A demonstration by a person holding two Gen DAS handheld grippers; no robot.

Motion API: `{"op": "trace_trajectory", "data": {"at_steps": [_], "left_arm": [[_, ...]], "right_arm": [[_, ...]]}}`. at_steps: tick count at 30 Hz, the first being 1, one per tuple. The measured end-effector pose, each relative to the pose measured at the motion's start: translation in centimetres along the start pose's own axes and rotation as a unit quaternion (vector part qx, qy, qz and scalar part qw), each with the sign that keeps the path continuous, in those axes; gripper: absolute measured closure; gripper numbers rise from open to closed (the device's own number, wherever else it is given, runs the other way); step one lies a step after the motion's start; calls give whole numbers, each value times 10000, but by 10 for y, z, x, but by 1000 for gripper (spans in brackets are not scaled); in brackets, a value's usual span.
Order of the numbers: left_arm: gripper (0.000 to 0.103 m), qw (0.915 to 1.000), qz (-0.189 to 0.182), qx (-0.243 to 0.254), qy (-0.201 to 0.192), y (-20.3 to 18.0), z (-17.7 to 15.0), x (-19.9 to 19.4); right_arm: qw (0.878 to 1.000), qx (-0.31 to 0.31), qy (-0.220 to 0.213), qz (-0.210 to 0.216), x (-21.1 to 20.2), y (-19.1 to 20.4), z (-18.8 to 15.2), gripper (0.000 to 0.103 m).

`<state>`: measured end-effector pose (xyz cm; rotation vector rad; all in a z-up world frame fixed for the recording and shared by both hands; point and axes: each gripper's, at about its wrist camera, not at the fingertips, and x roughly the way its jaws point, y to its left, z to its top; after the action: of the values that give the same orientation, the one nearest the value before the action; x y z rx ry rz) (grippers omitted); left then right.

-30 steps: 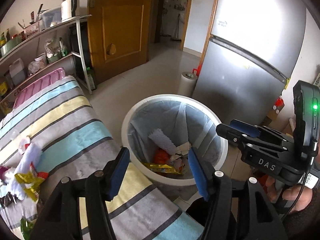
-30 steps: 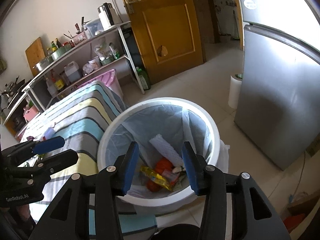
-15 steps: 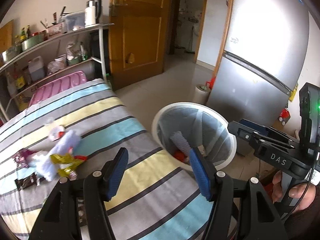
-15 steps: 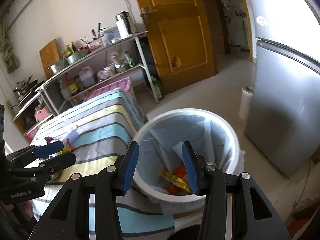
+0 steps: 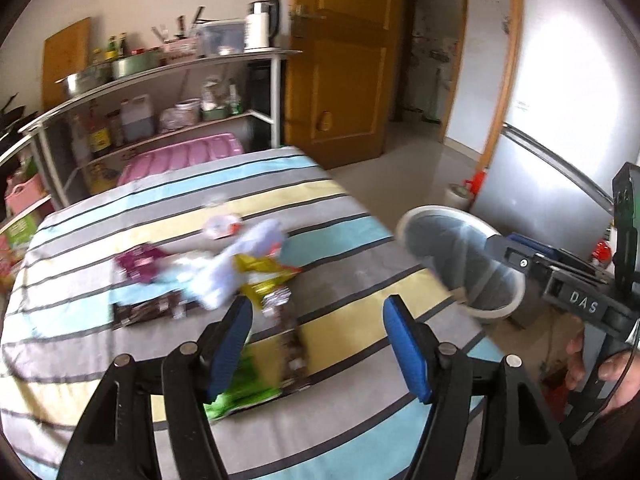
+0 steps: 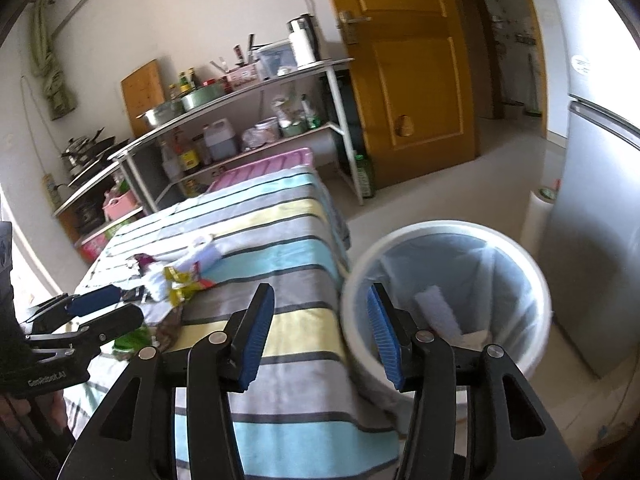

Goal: Collect trash
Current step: 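Move both open tools back over the trash on the table, then grasp the green chip bag with the left tool while the right tool grasps the brown wrapper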

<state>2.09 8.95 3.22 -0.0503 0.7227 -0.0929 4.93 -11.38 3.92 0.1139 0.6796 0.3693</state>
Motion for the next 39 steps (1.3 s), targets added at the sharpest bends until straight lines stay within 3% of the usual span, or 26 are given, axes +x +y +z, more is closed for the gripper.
{"op": "trace_trajectory", "data": {"at_steps": [11, 23, 29, 35, 39], "left_arm": [[28, 9983, 218, -481, 245, 59, -37, -7], [27, 9965, -84, -561, 616, 67, -37, 32], [27, 9945, 9, -703, 776, 74, -40, 44], [50, 9940, 23, -818, 722, 86, -44, 35], [58, 9937, 44, -887, 690, 93, -47, 30]], "right_arm": [[9986, -293, 276, 338, 31, 47, -6, 49], [9964, -430, 579, 448, 58, 75, -13, 48], [9946, -576, 722, 480, 68, 87, -15, 49], [9923, -670, 882, 563, 78, 97, -17, 49], [9904, -748, 989, 611, 84, 105, -20, 49]]}}
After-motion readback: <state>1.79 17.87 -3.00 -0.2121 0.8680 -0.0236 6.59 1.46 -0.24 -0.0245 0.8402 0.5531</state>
